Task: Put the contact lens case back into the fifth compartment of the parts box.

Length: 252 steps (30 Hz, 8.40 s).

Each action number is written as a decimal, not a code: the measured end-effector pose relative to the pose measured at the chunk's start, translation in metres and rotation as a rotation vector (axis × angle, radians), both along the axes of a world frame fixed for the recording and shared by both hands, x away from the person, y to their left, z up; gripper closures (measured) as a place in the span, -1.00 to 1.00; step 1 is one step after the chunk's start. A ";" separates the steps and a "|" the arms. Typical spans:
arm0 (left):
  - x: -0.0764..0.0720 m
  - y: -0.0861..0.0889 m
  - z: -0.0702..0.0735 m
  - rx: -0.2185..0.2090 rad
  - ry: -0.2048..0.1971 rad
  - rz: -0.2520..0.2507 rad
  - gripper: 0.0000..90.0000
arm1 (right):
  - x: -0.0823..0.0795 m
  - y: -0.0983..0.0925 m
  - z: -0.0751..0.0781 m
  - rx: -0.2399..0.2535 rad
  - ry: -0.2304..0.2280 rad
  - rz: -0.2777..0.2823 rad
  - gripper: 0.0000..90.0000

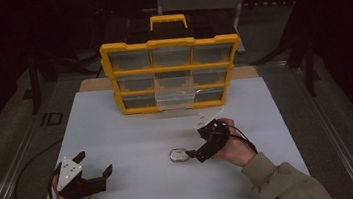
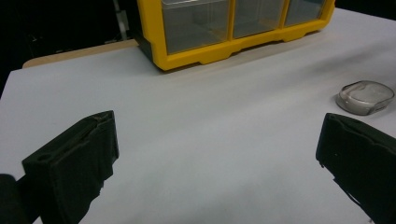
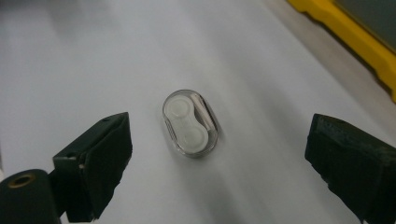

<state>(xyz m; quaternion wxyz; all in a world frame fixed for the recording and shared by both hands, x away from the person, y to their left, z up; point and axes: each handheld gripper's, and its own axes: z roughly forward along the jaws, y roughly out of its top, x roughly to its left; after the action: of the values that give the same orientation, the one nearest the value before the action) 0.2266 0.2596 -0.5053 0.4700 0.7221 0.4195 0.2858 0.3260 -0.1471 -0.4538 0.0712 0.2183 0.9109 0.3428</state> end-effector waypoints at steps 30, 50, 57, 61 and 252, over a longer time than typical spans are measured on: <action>0.001 0.000 -0.001 -0.001 0.009 -0.008 -1.00 | 0.019 0.053 -0.053 -0.172 0.087 0.166 -0.71; 0.001 0.000 -0.002 0.008 0.015 -0.011 -1.00 | 0.019 0.068 -0.056 -0.311 0.115 0.231 0.09; 0.001 -0.001 -0.003 0.008 0.015 -0.011 -1.00 | 0.021 0.065 -0.052 -0.289 0.136 0.204 0.09; 0.002 -0.001 -0.003 0.008 0.015 -0.010 -1.00 | 0.021 0.063 -0.047 -0.265 0.156 0.187 0.09; 0.000 -0.001 -0.004 0.001 -0.013 -0.021 -1.00 | 0.117 0.050 0.147 -0.136 0.040 -0.037 0.08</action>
<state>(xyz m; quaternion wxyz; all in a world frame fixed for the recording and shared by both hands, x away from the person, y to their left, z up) 0.2267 0.2590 -0.5090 0.4754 0.7247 0.4087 0.2858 0.4430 -0.0969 -0.3067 0.0739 0.2366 0.9292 0.2740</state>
